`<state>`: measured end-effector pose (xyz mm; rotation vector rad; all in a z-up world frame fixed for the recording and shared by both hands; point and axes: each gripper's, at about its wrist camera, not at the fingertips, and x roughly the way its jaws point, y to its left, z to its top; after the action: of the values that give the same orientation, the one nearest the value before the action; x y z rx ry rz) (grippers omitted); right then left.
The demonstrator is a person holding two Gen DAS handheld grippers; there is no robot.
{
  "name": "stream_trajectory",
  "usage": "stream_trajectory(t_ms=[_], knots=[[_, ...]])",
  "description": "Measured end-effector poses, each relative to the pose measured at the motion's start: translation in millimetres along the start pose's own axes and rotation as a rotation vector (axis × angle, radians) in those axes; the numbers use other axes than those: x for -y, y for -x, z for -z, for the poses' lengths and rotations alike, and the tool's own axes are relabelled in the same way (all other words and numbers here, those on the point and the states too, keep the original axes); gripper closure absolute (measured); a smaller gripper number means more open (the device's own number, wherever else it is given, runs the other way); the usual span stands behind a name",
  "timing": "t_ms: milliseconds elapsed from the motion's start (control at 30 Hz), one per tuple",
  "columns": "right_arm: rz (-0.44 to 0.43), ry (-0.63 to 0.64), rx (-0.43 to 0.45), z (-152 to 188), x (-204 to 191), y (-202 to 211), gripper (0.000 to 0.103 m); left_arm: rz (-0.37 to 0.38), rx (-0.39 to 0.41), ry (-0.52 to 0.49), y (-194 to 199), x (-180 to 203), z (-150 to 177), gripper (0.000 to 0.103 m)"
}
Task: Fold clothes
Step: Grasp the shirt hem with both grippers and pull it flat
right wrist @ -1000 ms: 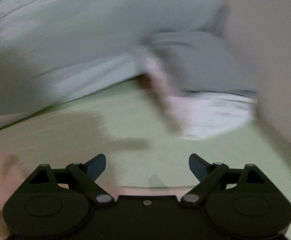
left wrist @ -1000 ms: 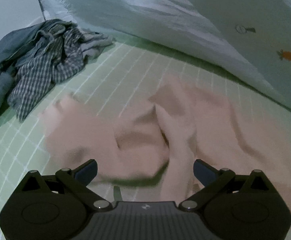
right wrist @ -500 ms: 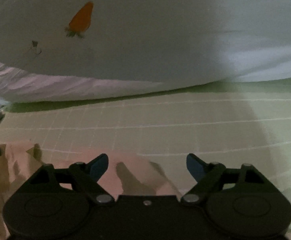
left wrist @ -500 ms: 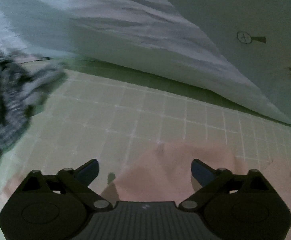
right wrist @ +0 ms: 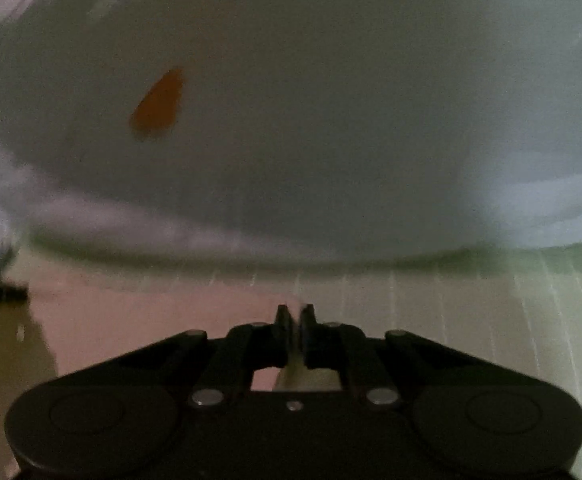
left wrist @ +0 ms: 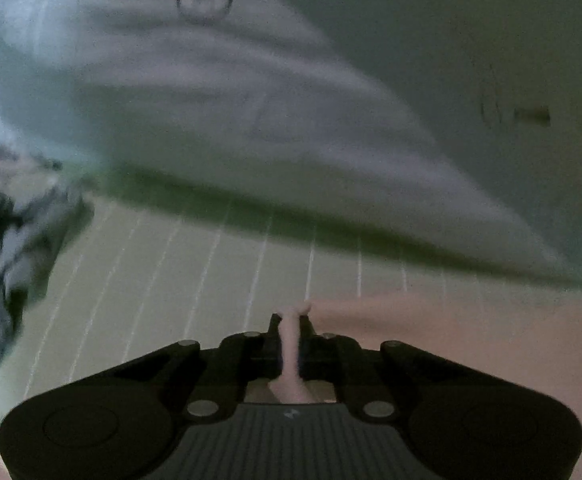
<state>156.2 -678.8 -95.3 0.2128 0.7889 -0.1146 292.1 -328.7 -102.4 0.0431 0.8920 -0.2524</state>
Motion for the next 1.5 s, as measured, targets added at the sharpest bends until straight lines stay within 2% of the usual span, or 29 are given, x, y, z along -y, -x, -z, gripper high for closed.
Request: stream_trajectory(t_ms=[133,200,233,267,300,333,367,433,533,600,767,900,967,1033,1067,1167,1200,1233,1333,1500], knots=[[0.033,-0.044,0.041,-28,14,-18,0.098,-0.006,0.021,-0.012,-19,8,-23,0.094],[0.068,-0.023,0.027,-31,14,-27,0.094,-0.019,-0.001,-0.001,-29,12,-26,0.083],[0.089,-0.011,0.024,-30,12,-28,0.083,-0.024,-0.004,0.003,-30,13,-26,0.07],[0.104,-0.014,0.032,-26,12,-21,0.075,-0.033,0.006,0.012,-25,11,-24,0.062],[0.116,-0.024,0.043,-21,12,-11,0.057,-0.042,0.018,0.021,-19,9,-22,0.043],[0.127,-0.035,0.055,-17,13,-1,0.046,-0.042,0.035,0.03,-11,4,-19,0.026],[0.139,-0.046,0.067,-12,14,10,0.043,-0.041,0.057,0.046,2,-3,-13,0.022],[0.151,-0.072,0.081,2,15,33,0.036,-0.038,0.074,0.084,28,-16,2,0.02],[0.146,-0.112,0.047,47,17,77,0.031,-0.047,0.028,0.161,71,-42,46,0.019],[0.141,-0.116,-0.003,83,16,105,0.031,-0.056,-0.022,0.195,96,-55,83,0.019],[0.145,-0.12,-0.106,157,2,150,0.031,-0.043,-0.163,0.238,145,-72,181,0.019],[0.178,-0.124,-0.147,196,-12,174,0.031,-0.037,-0.213,0.209,170,-72,232,0.021],[0.18,-0.129,-0.163,210,-19,181,0.032,-0.039,-0.228,0.197,180,-68,248,0.029],[0.157,-0.129,-0.173,219,-24,188,0.037,-0.03,-0.236,0.195,186,-69,259,0.041],[0.146,-0.129,-0.178,224,-26,191,0.038,-0.026,-0.233,0.192,189,-68,262,0.043],[0.113,-0.129,-0.193,238,-33,202,0.057,-0.025,-0.223,0.166,198,-63,267,0.062],[0.105,-0.127,-0.195,242,-35,205,0.07,-0.024,-0.22,0.158,200,-61,270,0.077],[0.1,-0.124,-0.196,247,-37,208,0.078,-0.023,-0.217,0.15,201,-59,273,0.09],[0.088,-0.1,-0.194,259,-43,216,0.098,-0.011,-0.207,0.167,208,-58,282,0.094],[0.08,-0.053,-0.215,270,-46,229,0.099,-0.014,-0.195,0.196,223,-55,299,0.096]])
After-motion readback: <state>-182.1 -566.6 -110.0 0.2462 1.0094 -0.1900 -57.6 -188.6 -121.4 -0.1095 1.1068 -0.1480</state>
